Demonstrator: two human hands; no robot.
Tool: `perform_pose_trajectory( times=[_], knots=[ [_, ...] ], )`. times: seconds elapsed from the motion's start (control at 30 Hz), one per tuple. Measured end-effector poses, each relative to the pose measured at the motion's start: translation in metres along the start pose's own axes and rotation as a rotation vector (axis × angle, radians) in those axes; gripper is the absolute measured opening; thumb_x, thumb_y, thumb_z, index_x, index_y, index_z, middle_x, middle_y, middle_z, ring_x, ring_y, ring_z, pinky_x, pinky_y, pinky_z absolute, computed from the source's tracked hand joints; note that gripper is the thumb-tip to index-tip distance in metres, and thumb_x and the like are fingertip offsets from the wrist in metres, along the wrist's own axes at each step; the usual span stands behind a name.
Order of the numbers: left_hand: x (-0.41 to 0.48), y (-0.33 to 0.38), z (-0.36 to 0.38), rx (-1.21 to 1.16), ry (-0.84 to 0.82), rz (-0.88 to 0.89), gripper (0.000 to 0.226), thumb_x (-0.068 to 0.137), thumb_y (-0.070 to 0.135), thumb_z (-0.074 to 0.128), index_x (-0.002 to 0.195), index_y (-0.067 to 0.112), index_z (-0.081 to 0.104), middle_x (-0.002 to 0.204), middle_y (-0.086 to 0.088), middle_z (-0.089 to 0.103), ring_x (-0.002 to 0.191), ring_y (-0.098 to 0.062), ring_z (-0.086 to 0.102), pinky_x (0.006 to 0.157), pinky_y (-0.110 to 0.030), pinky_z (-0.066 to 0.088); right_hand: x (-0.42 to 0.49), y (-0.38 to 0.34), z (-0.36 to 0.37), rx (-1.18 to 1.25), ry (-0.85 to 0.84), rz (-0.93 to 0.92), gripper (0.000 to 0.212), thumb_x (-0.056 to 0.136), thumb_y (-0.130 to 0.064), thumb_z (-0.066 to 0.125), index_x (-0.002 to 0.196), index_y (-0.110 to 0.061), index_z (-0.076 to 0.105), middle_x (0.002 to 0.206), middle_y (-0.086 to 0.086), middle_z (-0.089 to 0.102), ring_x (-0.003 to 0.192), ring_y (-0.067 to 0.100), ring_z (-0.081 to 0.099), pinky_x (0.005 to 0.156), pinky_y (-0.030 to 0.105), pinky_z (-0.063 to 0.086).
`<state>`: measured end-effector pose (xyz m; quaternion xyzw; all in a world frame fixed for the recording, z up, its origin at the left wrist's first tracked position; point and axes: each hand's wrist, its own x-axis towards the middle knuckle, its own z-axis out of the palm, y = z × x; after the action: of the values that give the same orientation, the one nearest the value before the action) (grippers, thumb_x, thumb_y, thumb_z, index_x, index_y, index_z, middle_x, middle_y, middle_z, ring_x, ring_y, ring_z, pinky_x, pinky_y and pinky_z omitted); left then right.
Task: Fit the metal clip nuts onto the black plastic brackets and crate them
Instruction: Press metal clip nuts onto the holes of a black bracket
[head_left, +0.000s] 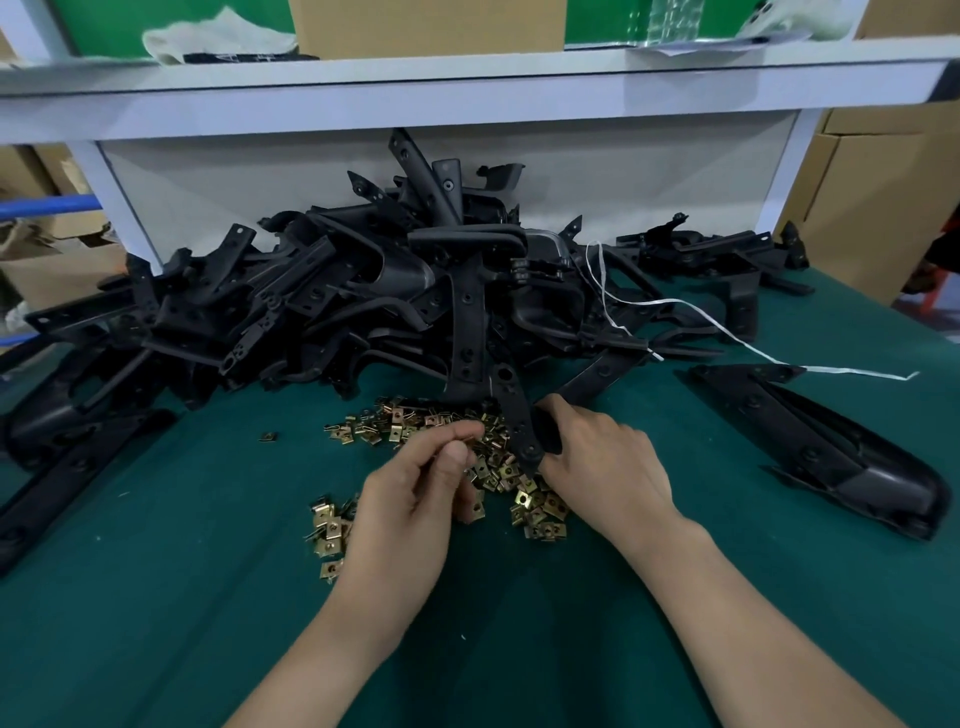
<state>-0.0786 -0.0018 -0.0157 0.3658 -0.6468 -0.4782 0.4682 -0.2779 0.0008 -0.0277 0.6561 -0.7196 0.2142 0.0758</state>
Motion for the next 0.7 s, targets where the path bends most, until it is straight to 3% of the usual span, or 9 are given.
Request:
perform_pose_trajectory(
  times=[0.17,0.47,0.7],
  knots=[
    [0.0,-0.002,0.003,-0.114,-0.017,-0.085,0.026,0.102,0.015,0.053,0.114,0.027,0.073,0.086,0.005,0.072,0.069,-0.011,0.064,0.066,-0.019,0.054,0.0,-0.001,0.002,0.011,0.019,0.015,0.03,0.095,-0.046,0.047,0.118,-0.027,0.052,0.1,-0.008,0.068,0.085,0.025,0.065,0.061,0.035,0.035],
    [0.005,-0.005,-0.001,-0.268,-0.005,-0.169,0.021,0.088,0.034,0.064,0.098,0.02,0.076,0.089,-0.006,0.073,0.069,-0.016,0.062,0.064,-0.023,0.054,0.0,0.0,0.001,0.028,0.01,0.009,0.033,0.093,-0.049,0.043,0.116,-0.027,0.052,0.099,-0.009,0.068,0.084,0.025,0.065,0.061,0.035,0.036],
    [0.009,0.002,-0.007,-0.505,-0.033,-0.245,0.021,0.091,0.028,0.062,0.092,0.008,0.067,0.083,-0.008,0.065,0.065,-0.015,0.057,0.061,-0.026,0.053,0.0,0.0,0.0,0.052,-0.009,0.027,0.027,0.094,-0.045,0.047,0.114,-0.028,0.053,0.095,-0.01,0.066,0.083,0.025,0.064,0.062,0.036,0.037]
  ],
)
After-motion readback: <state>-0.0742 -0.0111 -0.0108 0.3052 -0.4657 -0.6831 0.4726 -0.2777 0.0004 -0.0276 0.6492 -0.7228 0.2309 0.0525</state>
